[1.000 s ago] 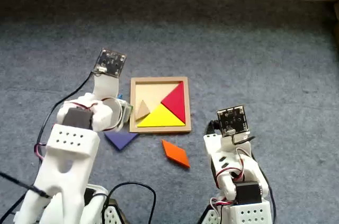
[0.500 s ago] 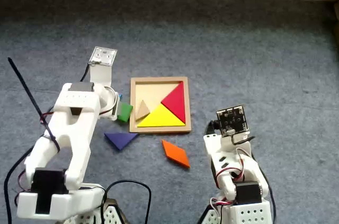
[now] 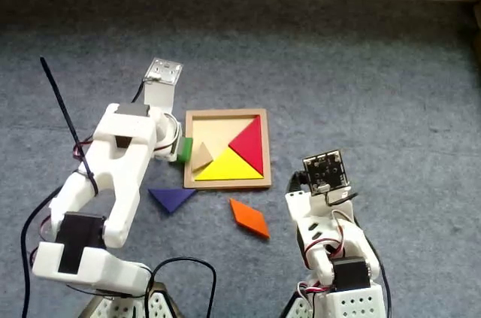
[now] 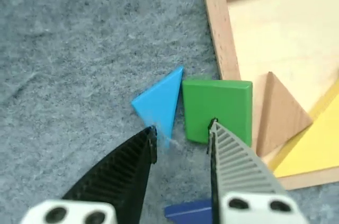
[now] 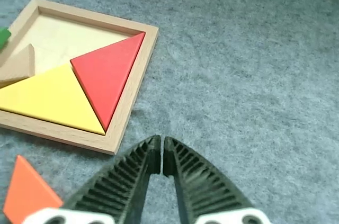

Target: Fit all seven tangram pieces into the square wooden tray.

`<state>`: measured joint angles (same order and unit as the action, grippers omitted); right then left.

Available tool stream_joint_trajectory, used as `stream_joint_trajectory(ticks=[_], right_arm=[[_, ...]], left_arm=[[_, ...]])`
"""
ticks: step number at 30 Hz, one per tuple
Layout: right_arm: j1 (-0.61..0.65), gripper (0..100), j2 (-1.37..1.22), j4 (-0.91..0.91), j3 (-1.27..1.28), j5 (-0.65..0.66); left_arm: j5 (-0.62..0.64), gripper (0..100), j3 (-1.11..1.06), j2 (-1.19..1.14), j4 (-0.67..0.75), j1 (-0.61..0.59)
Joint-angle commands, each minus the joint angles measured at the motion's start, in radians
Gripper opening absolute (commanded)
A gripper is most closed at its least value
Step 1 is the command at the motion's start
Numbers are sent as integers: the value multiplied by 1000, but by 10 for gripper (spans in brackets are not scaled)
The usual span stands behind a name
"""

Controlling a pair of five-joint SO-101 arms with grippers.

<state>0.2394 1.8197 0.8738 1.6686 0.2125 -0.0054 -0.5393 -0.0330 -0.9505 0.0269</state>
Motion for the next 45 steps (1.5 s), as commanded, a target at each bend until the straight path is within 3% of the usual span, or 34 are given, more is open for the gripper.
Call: stream_joint_trajectory(ticks=[1,14,31,45], right_arm=[[15,34,12,-25,8,14],[15,34,12,-25,8,14],[16,34,12,-27,8,14],[16,34,12,-27,8,14]], left_arm=[[5,181,36,-7,8,53],[5,181,42,-8,11,193],[6,181,117,2,2,185],[12,181,277,-7,-126,183]])
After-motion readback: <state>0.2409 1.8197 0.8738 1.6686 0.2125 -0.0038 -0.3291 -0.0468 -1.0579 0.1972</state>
